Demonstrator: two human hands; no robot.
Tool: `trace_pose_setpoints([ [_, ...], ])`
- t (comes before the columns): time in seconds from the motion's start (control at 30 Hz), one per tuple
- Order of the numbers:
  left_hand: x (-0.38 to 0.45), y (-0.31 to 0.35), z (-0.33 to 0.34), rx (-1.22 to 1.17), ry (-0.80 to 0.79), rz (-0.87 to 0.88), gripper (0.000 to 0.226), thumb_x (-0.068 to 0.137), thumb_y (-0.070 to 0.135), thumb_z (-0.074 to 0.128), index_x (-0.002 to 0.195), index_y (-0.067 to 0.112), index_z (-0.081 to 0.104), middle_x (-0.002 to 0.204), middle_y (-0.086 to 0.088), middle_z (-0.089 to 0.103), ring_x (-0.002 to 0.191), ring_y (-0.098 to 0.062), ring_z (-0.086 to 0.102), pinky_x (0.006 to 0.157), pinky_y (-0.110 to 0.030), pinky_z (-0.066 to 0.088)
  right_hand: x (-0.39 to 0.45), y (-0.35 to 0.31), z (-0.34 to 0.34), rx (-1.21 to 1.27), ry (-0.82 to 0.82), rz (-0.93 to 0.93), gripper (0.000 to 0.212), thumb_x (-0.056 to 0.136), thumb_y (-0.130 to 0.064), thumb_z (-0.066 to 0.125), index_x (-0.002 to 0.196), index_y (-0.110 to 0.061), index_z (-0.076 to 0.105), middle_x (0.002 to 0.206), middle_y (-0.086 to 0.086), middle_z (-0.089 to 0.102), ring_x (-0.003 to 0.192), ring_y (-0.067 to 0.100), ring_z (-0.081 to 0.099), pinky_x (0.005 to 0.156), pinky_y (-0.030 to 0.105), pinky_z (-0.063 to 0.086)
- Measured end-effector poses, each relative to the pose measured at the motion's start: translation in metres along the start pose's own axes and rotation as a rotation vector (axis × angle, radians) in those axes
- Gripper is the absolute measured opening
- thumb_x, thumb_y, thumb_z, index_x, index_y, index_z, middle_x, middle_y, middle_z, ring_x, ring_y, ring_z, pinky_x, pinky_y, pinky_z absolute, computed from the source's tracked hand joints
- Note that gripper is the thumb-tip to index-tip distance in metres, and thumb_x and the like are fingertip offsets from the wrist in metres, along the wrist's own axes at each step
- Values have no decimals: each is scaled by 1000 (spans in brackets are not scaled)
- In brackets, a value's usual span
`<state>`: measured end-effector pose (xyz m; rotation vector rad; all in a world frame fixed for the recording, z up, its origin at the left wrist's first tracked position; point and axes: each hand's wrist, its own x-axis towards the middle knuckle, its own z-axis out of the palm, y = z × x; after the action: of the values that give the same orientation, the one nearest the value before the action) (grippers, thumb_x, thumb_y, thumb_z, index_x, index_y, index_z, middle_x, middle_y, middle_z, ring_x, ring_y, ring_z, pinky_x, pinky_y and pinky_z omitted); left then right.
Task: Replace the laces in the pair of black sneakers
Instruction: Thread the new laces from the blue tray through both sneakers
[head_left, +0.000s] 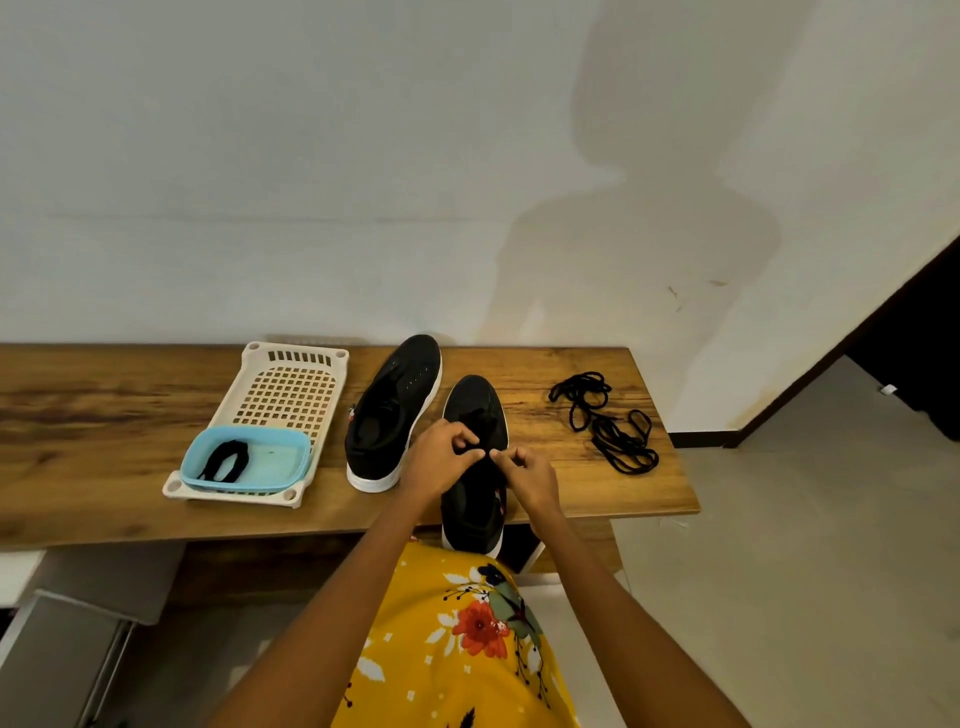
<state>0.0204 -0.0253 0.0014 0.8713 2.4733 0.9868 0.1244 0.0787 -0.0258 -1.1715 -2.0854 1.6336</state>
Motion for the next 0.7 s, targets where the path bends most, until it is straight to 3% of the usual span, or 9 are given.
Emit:
trace_pose_setpoints([
  [0.23,-5,-13,-6,10,103,52,7,84,18,67,91,18,70,90,3,68,79,-6,58,70,-20,42,10,4,-1,43,-30,57,22,88,-30,64,71,-16,66,75,7,68,84,29,67,80,50,55],
  [0.33,-4,-14,-3,109,89,192,20,87,12,63,104,21,68,89,1,63,80,-13,61,74,-26,48,13,-2,-3,31,-57,4,8,89,-18,62,82,-15,66,80,2,67,82,20,65,75,35,53],
  [0.43,-4,-15,0,215,72,265,31,92,13,55,120,25,64,96,-5,58,85,-20,57,76,-24,38,18,-7,-3,73,-112,-47,11,91,-13,58,98,-15,67,93,0,67,90,12,63,79,27,52],
  [0.57,-6,-17,2,338,54,306,37,97,15,48,130,30,55,101,-8,54,89,-23,54,83,-26,35,17,-9,0,167,-95,-31,18,91,-19,62,73,-17,67,67,-6,62,66,3,58,63,18,46],
  [0.7,-4,-19,3,393,68,346,37,97,16,48,130,31,54,100,-4,54,90,-19,54,81,-24,30,20,-4,3,202,-40,23,30,93,-18,60,63,-15,57,61,-1,55,60,9,52,59,23,41],
])
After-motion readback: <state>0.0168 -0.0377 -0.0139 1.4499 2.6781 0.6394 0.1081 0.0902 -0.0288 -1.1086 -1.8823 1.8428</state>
